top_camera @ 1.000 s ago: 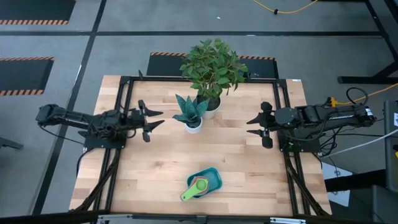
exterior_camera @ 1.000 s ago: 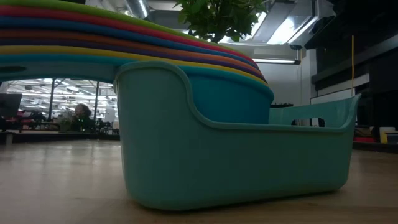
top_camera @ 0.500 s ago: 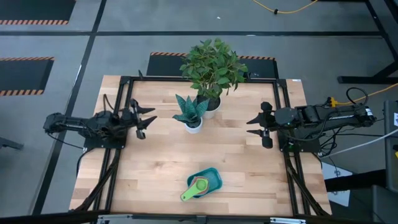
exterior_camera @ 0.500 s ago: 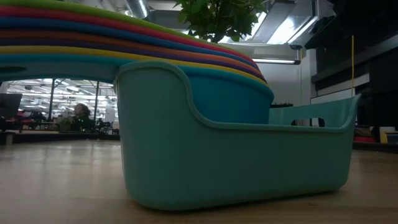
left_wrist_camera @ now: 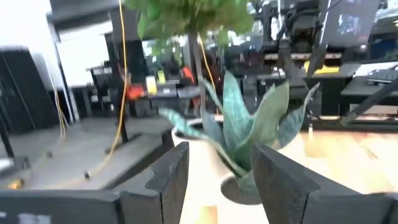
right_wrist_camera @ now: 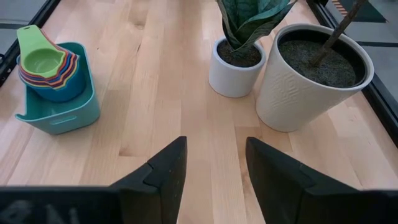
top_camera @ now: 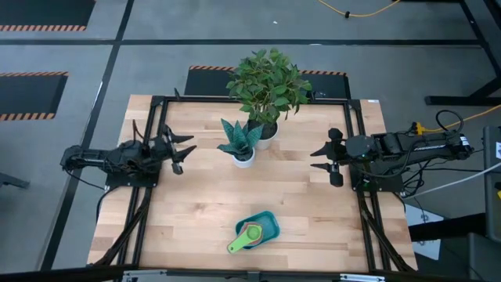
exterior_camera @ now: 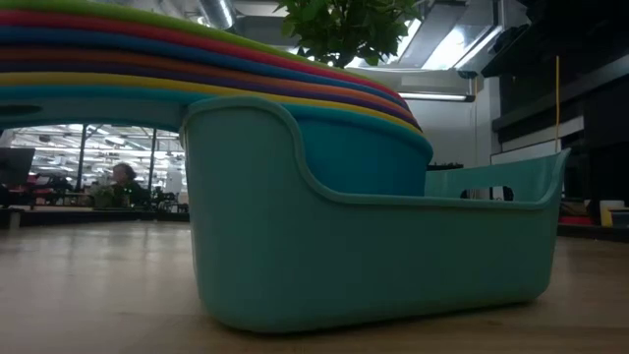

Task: Nest measuring cups in basket
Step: Return to Home Position

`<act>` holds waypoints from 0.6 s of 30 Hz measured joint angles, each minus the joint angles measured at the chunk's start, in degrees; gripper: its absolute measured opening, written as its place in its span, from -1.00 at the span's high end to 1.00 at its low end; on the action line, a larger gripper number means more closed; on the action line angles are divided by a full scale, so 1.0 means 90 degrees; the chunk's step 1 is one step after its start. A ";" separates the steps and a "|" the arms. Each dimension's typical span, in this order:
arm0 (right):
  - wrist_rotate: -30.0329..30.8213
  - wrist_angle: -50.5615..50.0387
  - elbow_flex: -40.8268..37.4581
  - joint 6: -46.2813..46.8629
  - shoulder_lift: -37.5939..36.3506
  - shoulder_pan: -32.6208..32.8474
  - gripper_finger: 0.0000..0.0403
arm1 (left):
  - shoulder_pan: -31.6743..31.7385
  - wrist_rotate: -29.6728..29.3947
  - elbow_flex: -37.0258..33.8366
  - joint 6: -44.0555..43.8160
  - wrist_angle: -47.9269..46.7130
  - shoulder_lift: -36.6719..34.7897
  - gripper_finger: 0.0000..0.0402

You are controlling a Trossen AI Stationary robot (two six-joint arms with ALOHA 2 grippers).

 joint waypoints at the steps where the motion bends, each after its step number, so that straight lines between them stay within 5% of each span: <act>1: -0.0001 -0.0004 0.0000 0.0000 0.0000 0.0001 0.16 | 0.0001 -0.0009 0.0003 -0.0140 -0.0150 -0.0003 0.17; 18: 0.0001 -0.0010 0.0000 0.0001 0.0000 -0.0001 0.16 | -0.0001 0.1815 0.0019 -0.0557 -0.0935 0.0030 0.17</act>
